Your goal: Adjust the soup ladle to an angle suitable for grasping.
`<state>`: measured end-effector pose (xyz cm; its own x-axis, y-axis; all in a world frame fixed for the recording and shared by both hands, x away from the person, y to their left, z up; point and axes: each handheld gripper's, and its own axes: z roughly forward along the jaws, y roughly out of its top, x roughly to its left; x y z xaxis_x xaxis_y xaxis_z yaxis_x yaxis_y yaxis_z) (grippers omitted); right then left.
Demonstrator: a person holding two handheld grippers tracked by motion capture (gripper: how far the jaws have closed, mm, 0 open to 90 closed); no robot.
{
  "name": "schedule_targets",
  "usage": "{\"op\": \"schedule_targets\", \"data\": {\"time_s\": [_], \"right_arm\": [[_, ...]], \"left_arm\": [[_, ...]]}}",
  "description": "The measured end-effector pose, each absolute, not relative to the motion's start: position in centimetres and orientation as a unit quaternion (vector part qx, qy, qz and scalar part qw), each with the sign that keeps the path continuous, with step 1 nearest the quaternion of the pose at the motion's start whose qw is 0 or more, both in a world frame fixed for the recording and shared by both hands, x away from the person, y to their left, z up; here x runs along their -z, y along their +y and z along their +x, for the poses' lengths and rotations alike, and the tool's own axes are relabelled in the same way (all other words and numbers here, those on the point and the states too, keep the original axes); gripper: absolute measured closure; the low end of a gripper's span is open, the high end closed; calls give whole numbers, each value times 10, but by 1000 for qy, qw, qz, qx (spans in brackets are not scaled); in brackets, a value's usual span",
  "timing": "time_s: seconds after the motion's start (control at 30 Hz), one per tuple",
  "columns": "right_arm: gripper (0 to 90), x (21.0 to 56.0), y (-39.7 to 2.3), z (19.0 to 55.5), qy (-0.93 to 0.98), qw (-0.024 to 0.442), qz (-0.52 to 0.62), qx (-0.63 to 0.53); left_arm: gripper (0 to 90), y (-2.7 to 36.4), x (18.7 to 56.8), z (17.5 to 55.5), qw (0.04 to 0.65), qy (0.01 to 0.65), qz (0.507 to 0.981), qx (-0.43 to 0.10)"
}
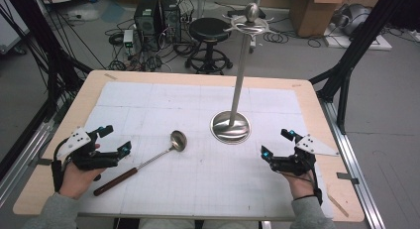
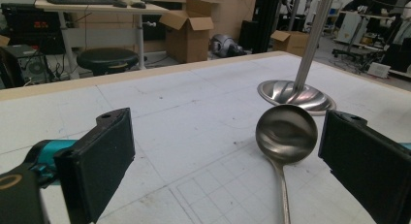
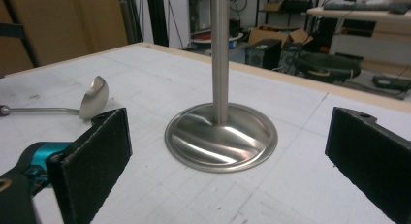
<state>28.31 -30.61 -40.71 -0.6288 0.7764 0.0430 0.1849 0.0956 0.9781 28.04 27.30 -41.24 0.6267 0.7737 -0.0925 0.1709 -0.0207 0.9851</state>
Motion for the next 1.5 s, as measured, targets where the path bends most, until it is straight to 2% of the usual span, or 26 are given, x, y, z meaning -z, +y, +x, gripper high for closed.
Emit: {"op": "schedule_targets", "data": {"time_s": [0.3, 0.5, 0.57, 0.7, 0.93, 1.07, 1.2, 1.5], "right_arm": [[16, 408, -306, 284, 697, 256, 349, -572], [16, 408, -306, 284, 696, 253, 352, -572], [16, 408, -306, 284, 697, 253, 351, -572], [16, 409, -306, 284, 697, 252, 351, -572], [16, 409, -305, 284, 699, 250, 348, -573], [16, 408, -306, 284, 697, 254, 346, -574], [16, 408, -306, 284, 698, 251, 349, -573], [16, 408, -306, 284, 699, 250, 348, -573]], "left_arm": [[66, 274, 412, 281, 612, 357, 666, -233], [109, 273, 409, 280, 626, 360, 658, -215], [160, 273, 408, 279, 624, 358, 660, -216], [344, 269, 404, 275, 612, 341, 676, -228], [539, 266, 402, 268, 618, 310, 680, -245], [744, 264, 403, 266, 597, 313, 693, -257], [880, 263, 403, 264, 589, 310, 703, -251], [893, 256, 409, 265, 556, 321, 726, -246]]}}
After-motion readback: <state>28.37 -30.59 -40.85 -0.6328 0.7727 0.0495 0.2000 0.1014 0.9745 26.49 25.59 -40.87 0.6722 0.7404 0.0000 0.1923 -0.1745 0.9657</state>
